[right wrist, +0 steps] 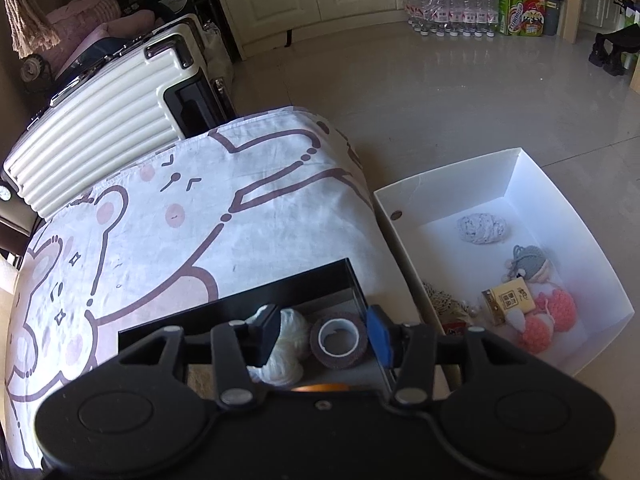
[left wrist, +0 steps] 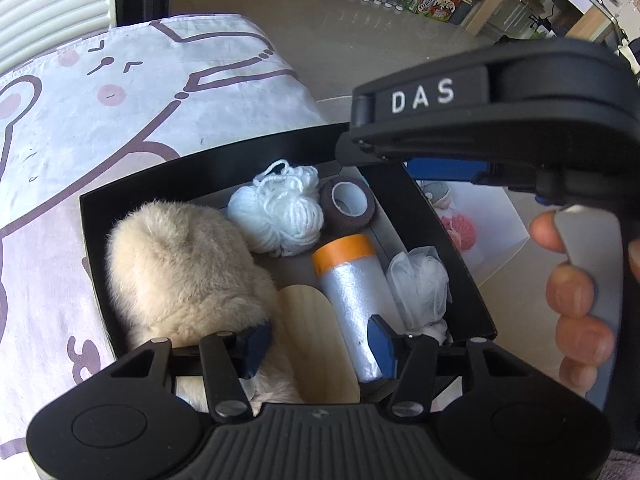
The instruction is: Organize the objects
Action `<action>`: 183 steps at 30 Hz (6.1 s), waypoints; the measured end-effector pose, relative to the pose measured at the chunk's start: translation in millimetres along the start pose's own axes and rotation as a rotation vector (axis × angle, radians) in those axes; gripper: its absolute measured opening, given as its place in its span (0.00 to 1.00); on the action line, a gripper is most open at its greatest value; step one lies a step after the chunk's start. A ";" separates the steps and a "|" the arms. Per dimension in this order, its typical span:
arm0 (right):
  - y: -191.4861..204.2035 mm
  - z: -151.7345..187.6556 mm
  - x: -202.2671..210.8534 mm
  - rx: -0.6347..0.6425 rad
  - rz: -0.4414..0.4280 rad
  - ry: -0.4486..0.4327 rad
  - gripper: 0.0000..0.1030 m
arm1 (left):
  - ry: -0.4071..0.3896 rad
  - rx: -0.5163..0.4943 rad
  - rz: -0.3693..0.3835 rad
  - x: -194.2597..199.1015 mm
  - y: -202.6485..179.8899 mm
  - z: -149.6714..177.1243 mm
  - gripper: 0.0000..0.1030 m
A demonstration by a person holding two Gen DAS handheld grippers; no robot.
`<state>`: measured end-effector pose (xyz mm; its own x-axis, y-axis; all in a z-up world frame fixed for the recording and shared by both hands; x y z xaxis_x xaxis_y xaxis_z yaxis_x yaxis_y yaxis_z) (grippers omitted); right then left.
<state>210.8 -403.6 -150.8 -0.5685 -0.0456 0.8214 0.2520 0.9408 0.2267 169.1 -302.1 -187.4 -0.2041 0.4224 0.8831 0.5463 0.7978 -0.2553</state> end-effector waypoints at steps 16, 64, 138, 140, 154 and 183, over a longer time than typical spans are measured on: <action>14.2 -2.0 46.1 0.023 -0.030 -0.075 0.47 | -0.111 -0.011 -0.063 49.2 7.7 -10.0 0.52; 12.1 88.4 200.3 0.185 0.077 -0.178 0.89 | -0.318 0.026 -0.402 209.6 27.2 69.5 0.96; -3.2 98.2 177.4 0.152 0.137 -0.102 1.00 | -0.235 0.055 -0.405 192.1 44.0 75.3 1.00; -3.3 98.6 176.9 0.152 0.137 -0.101 1.00 | -0.235 0.055 -0.405 192.2 44.1 75.3 1.00; -3.8 100.0 175.7 0.155 0.138 -0.097 1.00 | -0.234 0.054 -0.406 192.0 44.3 75.2 1.00; -3.4 99.3 176.0 0.155 0.139 -0.096 1.00 | -0.233 0.049 -0.408 191.2 45.0 75.9 1.00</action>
<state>32.1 -381.5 -59.0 -0.6106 0.1130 0.7839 0.2136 0.9766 0.0256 93.0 -152.7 -59.9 -0.5742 0.1511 0.8047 0.3454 0.9358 0.0707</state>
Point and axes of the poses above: each gripper's, at about its wrist camera, not at the fingertips, and x roughly against the way its jaws point, y to its left, z to its underside, the point moved 6 cm from there along -x, roughly the way its jaws point, and after that the axes turned 4 degrees about -x, right-handed, at the moved point
